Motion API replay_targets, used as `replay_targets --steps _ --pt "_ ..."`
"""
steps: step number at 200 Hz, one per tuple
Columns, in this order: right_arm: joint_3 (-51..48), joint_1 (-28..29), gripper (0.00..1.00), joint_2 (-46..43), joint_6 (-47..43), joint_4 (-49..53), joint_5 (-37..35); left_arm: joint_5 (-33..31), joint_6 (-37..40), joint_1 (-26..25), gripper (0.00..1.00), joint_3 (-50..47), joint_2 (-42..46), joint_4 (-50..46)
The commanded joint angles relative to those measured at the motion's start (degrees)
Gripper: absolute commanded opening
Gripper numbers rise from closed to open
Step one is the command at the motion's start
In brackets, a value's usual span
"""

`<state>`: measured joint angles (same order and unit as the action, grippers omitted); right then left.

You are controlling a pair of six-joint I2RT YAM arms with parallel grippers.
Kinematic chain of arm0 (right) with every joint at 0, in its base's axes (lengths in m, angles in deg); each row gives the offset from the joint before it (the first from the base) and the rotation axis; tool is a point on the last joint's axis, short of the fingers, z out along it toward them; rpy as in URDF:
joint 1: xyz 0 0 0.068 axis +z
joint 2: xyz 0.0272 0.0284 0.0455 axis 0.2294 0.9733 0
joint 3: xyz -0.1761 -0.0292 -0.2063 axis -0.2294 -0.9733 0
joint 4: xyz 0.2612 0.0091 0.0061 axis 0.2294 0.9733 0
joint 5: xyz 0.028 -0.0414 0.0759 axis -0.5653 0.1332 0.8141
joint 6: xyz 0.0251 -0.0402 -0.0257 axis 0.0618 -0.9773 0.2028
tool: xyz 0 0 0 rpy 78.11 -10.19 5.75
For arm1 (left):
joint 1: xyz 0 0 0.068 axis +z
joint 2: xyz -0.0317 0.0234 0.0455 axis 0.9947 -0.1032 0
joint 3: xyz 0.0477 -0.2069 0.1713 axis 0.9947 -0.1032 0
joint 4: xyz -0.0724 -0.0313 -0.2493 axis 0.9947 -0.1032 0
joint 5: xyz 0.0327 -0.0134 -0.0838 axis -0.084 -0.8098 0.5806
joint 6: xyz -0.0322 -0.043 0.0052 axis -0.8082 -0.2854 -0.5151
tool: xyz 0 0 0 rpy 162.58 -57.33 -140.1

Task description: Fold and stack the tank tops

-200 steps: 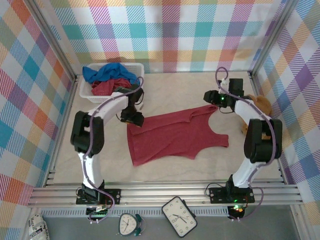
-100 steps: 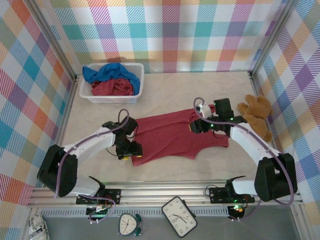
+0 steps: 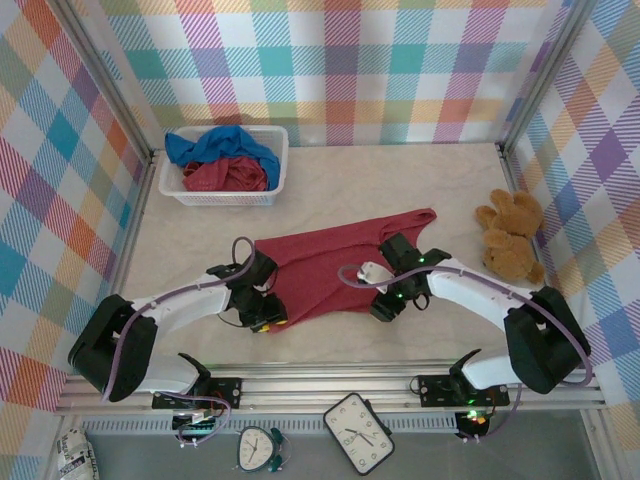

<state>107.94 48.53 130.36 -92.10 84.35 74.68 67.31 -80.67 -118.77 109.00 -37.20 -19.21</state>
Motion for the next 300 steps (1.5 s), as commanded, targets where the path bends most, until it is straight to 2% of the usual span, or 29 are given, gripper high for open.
replay_targets --steps 1,35,63,76,96,124,156,181,234,300 --pt "-0.94 1.46 0.55 0.9 -2.57 2.66 -4.19 1.46 -0.57 -0.91 0.3 -1.22 -1.5 1.74" --pt "-2.07 3.8 0.55 3.14 -2.38 0.49 -5.25 0.35 1.31 -1.03 0.18 -0.73 -1.25 -1.41" --pt "-3.31 5.82 0.52 4.79 -1.47 -0.94 -5.61 -0.16 1.73 -1.07 0.15 -0.94 -0.31 -3.04" --pt "-3.82 7.01 0.51 5.32 -1.0 -0.9 -6.1 -0.09 1.79 -1.11 0.08 -1.12 -0.02 -3.37" --pt "-3.98 7.38 0.41 5.94 -0.41 0.12 -9.15 -0.22 2.23 -1.11 0.0 -0.93 0.49 -4.41" --pt "-2.2 7.36 0.19 2.71 0.34 3.24 -9.35 -1.71 4.0 -1.16 0.0 1.31 1.95 -9.04" --pt "-1.89 7.36 0.1 -2.22 0.62 7.84 -7.62 -3.37 4.46 -0.91 0.0 3.22 4.47 -13.13" --pt "0.11 6.58 0.08 -2.7 -0.35 9.35 -5.83 -2.76 4.93 -0.32 0.0 5.59 4.3 -13.74" --pt "6.56 0.61 0.08 -0.09 -2.17 11.61 -1.98 0.44 6.38 4.37 0.0 9.34 3.52 -13.48" --pt "11.57 -4.66 0.08 6.36 -3.28 9.96 -0.29 1.81 9.39 9.99 0.0 12.24 0.58 -13.76"
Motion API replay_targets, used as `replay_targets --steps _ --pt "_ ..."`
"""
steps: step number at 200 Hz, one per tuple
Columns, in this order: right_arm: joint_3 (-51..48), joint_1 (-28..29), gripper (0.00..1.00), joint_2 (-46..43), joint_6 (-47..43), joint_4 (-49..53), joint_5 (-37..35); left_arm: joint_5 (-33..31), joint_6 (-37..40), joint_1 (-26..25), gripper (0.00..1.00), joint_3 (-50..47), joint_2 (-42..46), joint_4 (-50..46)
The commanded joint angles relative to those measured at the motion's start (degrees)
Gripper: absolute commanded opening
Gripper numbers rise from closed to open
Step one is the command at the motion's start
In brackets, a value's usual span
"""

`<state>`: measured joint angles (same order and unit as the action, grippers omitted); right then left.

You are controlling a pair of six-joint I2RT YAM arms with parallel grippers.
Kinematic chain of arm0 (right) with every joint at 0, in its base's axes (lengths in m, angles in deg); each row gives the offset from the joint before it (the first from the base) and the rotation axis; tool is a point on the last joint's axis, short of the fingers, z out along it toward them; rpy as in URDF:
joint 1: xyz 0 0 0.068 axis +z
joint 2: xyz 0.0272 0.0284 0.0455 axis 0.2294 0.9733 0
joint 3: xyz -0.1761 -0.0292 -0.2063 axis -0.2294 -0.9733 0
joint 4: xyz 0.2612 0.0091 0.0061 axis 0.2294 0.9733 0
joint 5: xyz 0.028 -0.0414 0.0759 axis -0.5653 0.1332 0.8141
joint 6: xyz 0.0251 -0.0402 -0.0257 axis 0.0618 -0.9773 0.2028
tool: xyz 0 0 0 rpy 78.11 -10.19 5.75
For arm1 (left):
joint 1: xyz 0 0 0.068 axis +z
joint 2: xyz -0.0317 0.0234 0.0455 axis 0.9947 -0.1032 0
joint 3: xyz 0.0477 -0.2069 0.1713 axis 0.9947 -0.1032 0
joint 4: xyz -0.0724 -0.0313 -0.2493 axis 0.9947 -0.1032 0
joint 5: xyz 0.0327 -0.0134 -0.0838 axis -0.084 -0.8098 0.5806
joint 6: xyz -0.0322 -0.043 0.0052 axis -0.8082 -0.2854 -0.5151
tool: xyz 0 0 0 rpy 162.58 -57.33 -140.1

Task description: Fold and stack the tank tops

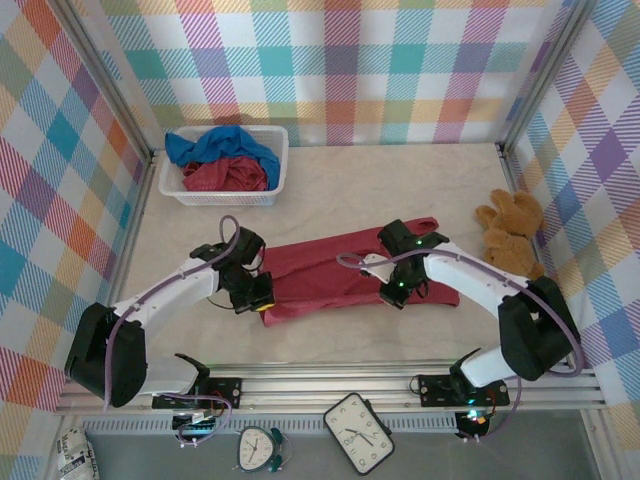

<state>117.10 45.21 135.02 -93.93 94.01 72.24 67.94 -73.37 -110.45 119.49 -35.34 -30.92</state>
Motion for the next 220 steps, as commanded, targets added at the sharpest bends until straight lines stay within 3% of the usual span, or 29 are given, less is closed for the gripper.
replay_targets --steps 1,116,146,157,180,220 --pt "2.49 -1.35 0.08 1.76 -1.49 0.29 2.2 1.18 2.13 1.71 0.0 1.74 -1.32 -1.99" --pt "11.48 -4.82 0.1 14.31 -3.43 -2.52 5.51 -2.0 11.8 6.36 0.08 11.7 -18.15 -2.95" --pt "13.27 -5.75 0.13 17.24 -3.17 -3.04 5.17 -4.21 13.58 6.77 0.23 14.31 -20.26 -4.68" --pt "13.74 -6.08 0.13 18.05 -2.95 -2.89 5.14 -5.16 13.64 6.77 0.33 14.91 -19.25 -5.6" --pt "13.95 -6.61 0.14 19.66 -2.45 -2.99 4.24 -5.3 12.7 6.56 0.42 14.74 -15.58 -7.29" --pt "13.59 -6.76 0.14 20.36 -2.21 -2.99 4.32 -2.01 7.38 3.66 0.46 6.82 -9.9 -4.81"
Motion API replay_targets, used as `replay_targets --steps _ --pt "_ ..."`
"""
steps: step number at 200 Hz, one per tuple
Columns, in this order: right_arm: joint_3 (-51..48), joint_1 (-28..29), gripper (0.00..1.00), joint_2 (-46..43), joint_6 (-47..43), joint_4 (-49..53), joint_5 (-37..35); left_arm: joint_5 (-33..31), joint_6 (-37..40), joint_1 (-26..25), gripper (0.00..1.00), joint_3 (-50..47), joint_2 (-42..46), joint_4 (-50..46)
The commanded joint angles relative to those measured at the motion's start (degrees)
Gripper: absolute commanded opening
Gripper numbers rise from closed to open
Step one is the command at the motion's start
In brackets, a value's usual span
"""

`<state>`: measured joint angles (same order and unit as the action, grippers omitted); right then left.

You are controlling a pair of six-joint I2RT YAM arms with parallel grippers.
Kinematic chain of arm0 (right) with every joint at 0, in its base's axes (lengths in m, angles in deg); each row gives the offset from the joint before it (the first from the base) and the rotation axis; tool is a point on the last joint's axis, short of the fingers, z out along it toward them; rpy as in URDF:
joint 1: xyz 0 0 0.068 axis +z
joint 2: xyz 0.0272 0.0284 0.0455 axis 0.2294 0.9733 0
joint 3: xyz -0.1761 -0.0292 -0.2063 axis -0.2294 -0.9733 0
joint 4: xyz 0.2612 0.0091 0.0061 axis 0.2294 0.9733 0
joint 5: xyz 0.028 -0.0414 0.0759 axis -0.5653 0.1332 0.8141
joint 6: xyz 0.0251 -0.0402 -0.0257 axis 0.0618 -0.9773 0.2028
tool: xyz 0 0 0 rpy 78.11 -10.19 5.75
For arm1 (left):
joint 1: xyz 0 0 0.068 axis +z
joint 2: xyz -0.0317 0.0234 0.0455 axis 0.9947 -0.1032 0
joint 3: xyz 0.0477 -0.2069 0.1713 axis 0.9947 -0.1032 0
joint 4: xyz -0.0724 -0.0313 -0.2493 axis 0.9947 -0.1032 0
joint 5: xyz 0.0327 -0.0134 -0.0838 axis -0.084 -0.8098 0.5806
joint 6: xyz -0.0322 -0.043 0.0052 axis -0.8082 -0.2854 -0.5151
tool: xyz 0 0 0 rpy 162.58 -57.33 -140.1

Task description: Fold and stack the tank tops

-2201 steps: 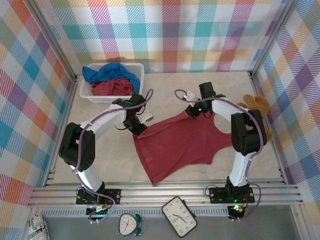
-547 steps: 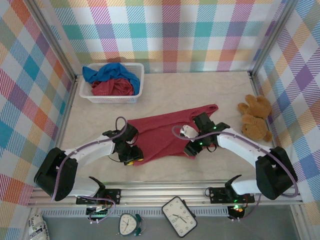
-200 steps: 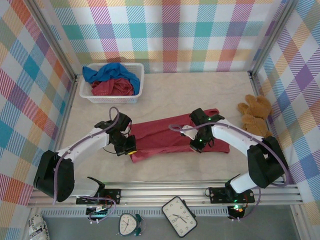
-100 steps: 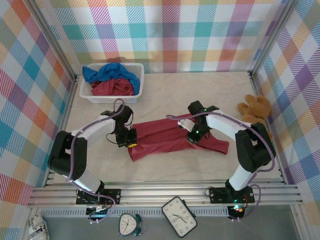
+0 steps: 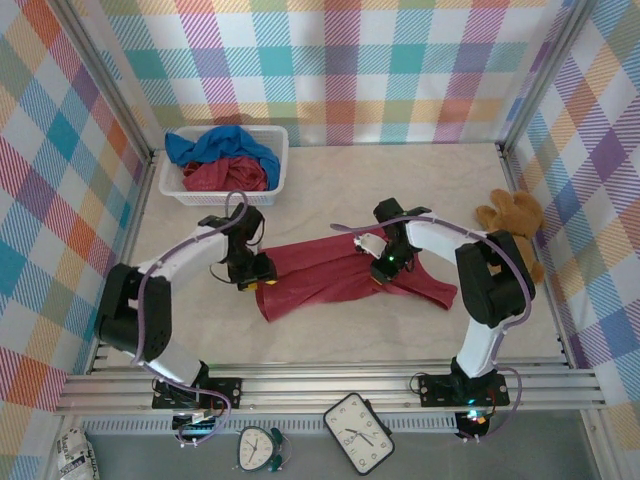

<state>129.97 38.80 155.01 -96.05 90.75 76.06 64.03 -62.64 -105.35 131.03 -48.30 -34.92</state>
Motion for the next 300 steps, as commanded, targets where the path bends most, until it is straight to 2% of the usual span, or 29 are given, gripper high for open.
replay_targets --steps 1,18,54,90,126,146,178,208,232,251,270,300 --pt "0.7 -0.33 0.14 0.36 -0.06 0.23 0.51 1.96 -3.41 -1.46 0.46 -4.89 3.12 -0.74" --pt "0.43 -0.31 0.15 0.46 -0.16 0.26 0.76 3.16 -4.48 -1.86 0.43 -7.05 3.18 1.77" --pt "0.3 -0.42 0.15 0.26 0.23 0.62 0.99 3.86 -4.48 -2.85 0.31 -7.39 0.62 3.89" --pt "-0.88 -0.35 0.15 -0.92 0.21 0.77 0.99 1.84 -2.17 -2.89 0.2 -5.32 -2.29 2.93" --pt "-1.42 -0.32 0.15 -1.73 0.47 1.2 1.14 0.91 -0.65 -2.67 0.0 -2.06 -3.35 1.13" --pt "-1.59 -0.26 0.15 -2.17 0.57 1.58 1.53 0.24 0.0 -1.92 0.0 -0.7 -2.28 -0.62" --pt "-1.77 -0.32 0.15 -2.04 0.49 1.59 1.76 -0.19 2.26 2.59 0.0 0.05 -1.31 -2.3" --pt "-1.44 -0.3 0.15 -1.51 0.38 1.6 2.15 0.1 4.11 4.87 0.0 2.43 -4.63 -1.8" --pt "-1.51 -0.29 0.16 -1.91 0.37 1.69 2.11 -2.0 5.38 5.47 0.0 4.14 -7.94 -1.82" --pt "-1.35 -0.32 0.21 -2.56 0.68 1.64 1.55 -2.59 5.81 5.46 0.02 4.41 -9.97 -1.26" --pt "-1.16 -0.31 0.27 -3.64 1.49 1.28 0.72 -6.24 6.38 5.46 0.04 5.03 -11.02 -1.18" --pt "-1.15 -0.31 0.36 -6.15 3.3 0.53 -4.54 -12.13 7.58 5.26 0.12 6.52 -11.28 -2.79"
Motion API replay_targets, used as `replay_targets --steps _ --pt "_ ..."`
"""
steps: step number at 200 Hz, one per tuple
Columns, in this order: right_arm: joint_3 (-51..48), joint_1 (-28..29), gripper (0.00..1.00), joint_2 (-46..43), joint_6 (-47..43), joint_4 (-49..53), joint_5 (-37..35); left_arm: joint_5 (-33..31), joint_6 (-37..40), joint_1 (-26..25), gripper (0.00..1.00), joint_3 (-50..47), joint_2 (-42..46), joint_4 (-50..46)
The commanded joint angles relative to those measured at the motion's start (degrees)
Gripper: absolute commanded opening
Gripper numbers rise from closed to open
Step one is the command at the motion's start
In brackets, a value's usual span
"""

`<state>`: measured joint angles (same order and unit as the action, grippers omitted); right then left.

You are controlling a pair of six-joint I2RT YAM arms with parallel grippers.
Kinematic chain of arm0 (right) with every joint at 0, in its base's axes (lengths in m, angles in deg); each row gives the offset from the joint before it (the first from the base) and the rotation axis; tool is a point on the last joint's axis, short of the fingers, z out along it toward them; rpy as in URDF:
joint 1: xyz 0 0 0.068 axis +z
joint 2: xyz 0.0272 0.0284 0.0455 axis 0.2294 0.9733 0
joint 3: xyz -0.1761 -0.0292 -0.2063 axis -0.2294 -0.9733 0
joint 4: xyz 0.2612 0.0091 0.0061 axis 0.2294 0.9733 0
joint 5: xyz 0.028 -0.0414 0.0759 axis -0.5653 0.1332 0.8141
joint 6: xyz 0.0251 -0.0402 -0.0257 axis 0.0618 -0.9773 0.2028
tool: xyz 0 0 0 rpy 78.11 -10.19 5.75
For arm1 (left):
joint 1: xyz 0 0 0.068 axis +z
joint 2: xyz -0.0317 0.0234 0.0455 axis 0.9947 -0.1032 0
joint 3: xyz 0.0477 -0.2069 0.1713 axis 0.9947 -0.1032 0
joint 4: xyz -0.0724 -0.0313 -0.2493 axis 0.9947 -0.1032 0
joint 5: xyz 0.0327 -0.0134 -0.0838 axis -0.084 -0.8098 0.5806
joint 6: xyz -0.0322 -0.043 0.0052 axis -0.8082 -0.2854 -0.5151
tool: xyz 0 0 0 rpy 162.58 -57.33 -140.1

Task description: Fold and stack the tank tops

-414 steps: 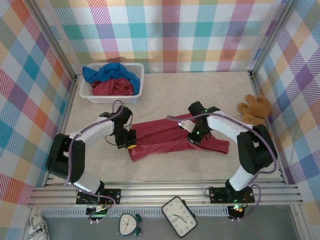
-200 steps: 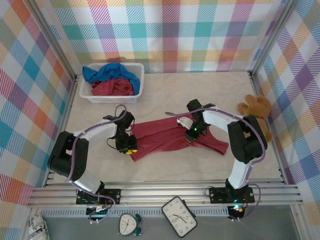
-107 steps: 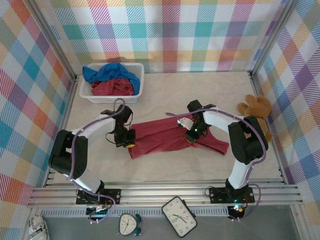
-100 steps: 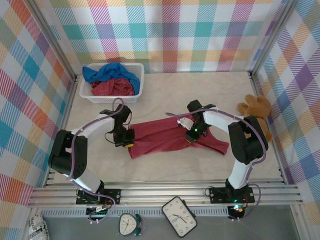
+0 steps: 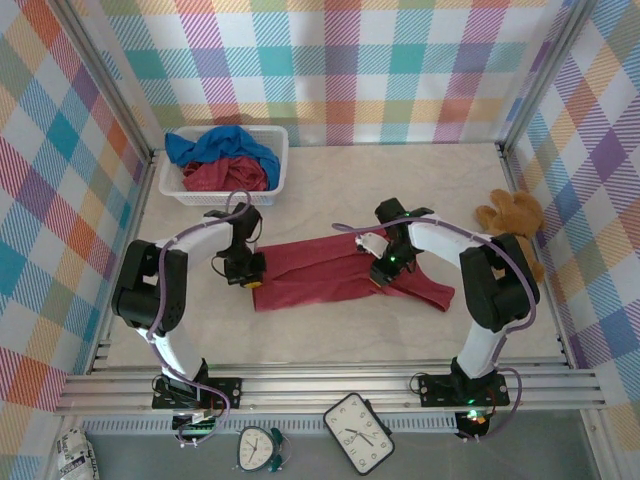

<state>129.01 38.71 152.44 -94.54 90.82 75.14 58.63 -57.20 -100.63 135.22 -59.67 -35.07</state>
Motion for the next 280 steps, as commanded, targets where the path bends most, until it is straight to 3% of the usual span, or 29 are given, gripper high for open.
replay_targets --steps 1,43,67,106,134,158,188,219,248,280 --pt "-0.19 -0.23 0.37 -3.7 1.88 0.47 -3.81 -6.82 2.24 0.55 0.13 2.33 0.19 -2.71" --pt "-2.89 -0.2 0.43 -12.12 3.5 2.63 -4.47 -12.93 2.56 0.13 0.42 3.31 4.43 -6.24" --pt "-6.44 0.16 0.48 -17.21 2.74 5.06 -5.11 -7.51 -0.36 -2.52 0.47 3.23 8.5 -5.37" --pt "-14.58 2.97 0.53 -24.3 2.48 9.28 -15.73 6.07 -7.96 -11.44 0.46 -1.24 8.1 3.68" --pt "-18.15 4.12 0.53 -27.47 3.02 13.31 -20.41 5.45 -7.27 -12.62 0.34 -4.87 4.36 6.96" --pt "-19.17 4.17 0.52 -27.62 2.28 15.27 -25.85 0.02 -3.17 -10.58 0.29 -6.09 1.41 4.43" --pt "-20.29 4.52 0.53 -27.13 1.61 15.14 -24.52 -3.09 0.5 -5.92 0.25 -7.47 1.96 2.91" --pt "-23.19 9.19 0.54 -27.03 -0.94 12.82 -21.75 -4.47 4.49 -1.67 0.25 -7.62 1.95 0.87" --pt "-24.37 14.14 0.54 -29.04 -1.86 8.5 -15.43 -5.29 6.56 0.71 0.26 -6.37 1.91 -0.35" --pt "-26.29 17.47 0.54 -27.87 -4.33 7.12 -17.87 -6.38 6.6 2.2 0.34 -4.96 2.11 -0.3"
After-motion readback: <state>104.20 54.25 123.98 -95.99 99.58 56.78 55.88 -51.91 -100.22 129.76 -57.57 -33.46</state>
